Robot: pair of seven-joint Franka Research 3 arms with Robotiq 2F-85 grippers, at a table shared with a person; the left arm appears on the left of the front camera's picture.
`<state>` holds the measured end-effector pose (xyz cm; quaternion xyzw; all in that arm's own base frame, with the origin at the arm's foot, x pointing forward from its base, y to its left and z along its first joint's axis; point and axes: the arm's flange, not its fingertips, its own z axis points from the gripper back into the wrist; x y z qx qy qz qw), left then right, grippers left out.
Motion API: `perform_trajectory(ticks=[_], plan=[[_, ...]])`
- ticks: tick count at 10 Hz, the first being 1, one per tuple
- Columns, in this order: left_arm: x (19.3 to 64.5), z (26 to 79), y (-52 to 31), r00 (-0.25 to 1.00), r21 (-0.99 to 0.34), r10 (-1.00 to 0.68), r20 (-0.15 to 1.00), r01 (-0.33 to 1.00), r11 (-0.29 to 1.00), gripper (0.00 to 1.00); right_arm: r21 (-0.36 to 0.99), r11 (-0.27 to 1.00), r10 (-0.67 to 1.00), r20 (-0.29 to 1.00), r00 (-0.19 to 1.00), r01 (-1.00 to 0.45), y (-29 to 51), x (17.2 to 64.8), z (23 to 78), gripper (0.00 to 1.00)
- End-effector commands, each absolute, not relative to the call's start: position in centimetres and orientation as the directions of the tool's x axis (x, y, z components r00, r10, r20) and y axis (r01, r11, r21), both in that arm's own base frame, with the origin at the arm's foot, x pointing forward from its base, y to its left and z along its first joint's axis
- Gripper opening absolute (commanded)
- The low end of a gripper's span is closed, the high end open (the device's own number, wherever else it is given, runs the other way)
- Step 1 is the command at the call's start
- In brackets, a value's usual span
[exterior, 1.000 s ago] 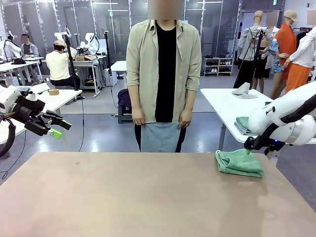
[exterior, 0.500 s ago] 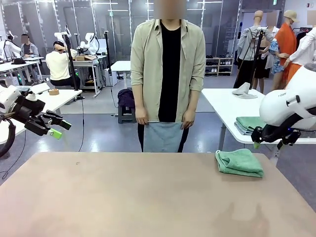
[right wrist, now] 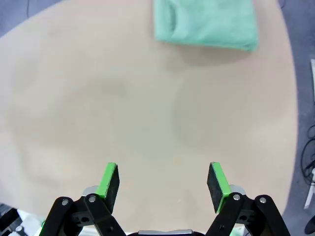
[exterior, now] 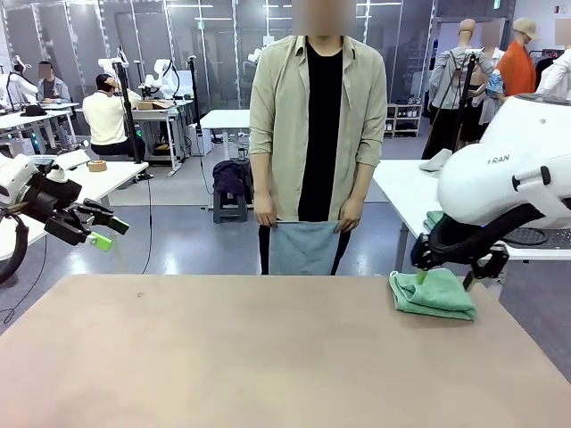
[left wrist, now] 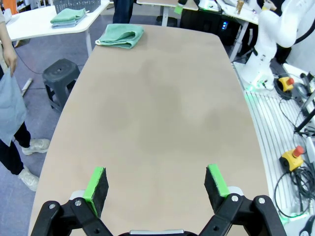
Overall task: Fold the towels and place them in the basket.
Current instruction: Place the folded Towel with hook on the right side of the table, then when a person lays out a Towel with hook on the table, fold it in half twice.
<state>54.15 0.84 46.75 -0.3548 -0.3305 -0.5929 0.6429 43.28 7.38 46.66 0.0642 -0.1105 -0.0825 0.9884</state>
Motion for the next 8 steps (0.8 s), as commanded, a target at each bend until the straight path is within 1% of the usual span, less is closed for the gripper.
perform_trajectory(ticks=[1, 3, 8], plan=[[54.2, 47.0, 0.8, 0.097, -0.080, -0.534, 0.840, 0.995, 0.054, 1.00, 0.169, 0.969, -0.212, 0.180, 0.960, 0.182, 9.0, 41.7, 46.9, 0.90], [54.2, 47.0, 0.8, 0.097, -0.080, -0.534, 0.840, 0.995, 0.054, 1.00, 0.179, 0.970, -0.195, 0.185, 0.963, 0.162, 10.0, 41.1, 47.1, 0.90], [54.2, 47.0, 0.8, 0.097, -0.080, -0.534, 0.840, 0.995, 0.054, 1.00, 0.232, 0.961, -0.196, 0.190, 0.962, 0.150, 10.3, 41.5, 47.0, 0.90]])
